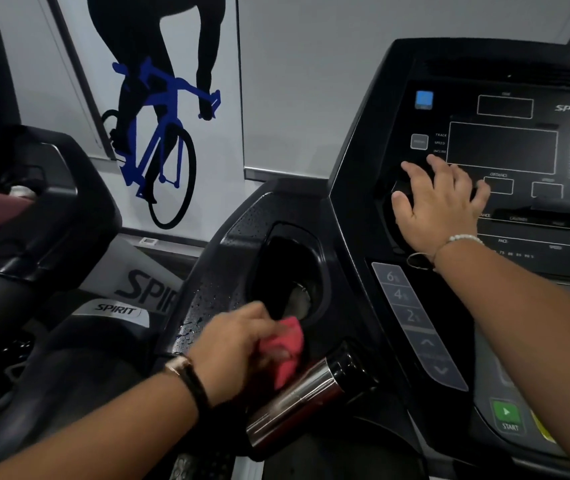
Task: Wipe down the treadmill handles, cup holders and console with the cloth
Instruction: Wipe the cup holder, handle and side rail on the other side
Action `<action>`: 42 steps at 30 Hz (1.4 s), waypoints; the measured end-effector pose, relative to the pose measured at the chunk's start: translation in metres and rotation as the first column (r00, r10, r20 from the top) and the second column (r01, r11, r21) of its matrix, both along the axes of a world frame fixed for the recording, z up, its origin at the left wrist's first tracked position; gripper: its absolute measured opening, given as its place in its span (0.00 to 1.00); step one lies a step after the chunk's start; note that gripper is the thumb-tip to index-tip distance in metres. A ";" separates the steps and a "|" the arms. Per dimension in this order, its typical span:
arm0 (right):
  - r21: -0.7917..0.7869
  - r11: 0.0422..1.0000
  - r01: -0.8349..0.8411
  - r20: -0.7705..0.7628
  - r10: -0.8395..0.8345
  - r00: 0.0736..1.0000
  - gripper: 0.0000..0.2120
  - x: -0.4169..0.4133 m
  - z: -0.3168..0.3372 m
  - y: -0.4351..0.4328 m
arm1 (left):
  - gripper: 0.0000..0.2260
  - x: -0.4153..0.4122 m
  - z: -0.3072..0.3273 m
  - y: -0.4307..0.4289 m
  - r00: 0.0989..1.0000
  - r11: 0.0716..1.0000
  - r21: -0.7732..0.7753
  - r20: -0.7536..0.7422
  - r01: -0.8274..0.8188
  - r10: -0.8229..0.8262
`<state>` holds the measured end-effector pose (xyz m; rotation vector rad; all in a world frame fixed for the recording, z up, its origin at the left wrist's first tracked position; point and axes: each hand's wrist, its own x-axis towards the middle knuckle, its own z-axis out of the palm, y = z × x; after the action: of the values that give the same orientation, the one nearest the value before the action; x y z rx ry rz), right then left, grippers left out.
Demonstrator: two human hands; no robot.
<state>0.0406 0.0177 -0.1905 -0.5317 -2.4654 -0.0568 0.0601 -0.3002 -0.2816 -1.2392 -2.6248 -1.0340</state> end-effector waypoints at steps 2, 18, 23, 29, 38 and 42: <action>0.001 1.000 -0.006 -0.004 0.006 1.000 0.27 0.000 0.000 -0.001 | 0.14 -0.021 0.005 -0.017 0.981 0.981 -0.042 -0.048 -0.188 0.186; 0.005 1.000 0.000 0.003 0.000 1.000 0.27 0.001 0.000 -0.001 | 0.12 -0.028 0.009 -0.011 0.879 0.872 -0.110 -0.063 -0.476 0.472; 0.008 1.000 -0.006 -0.008 0.006 1.000 0.27 0.000 0.000 0.000 | 0.10 0.001 -0.003 0.015 0.971 0.972 -0.013 0.017 -0.236 0.237; 0.009 1.000 -0.002 0.010 0.002 1.000 0.27 0.001 0.000 0.000 | 0.22 -0.022 -0.005 -0.016 0.933 0.936 -0.154 -0.230 -0.317 0.278; 0.016 1.000 0.006 0.029 -0.006 1.000 0.26 0.002 0.002 -0.002 | 0.16 0.020 -0.003 0.024 0.982 0.976 -0.109 -0.057 -0.186 0.181; 0.006 1.000 0.001 0.040 -0.001 0.999 0.25 0.003 0.003 -0.003 | 0.26 -0.020 0.001 -0.005 0.968 0.945 -0.210 -0.030 -0.250 0.249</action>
<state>0.0438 0.0150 -0.1875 -0.5344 -2.5028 -0.0760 0.0406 -0.3047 -0.2807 -0.9017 -2.8551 -0.7261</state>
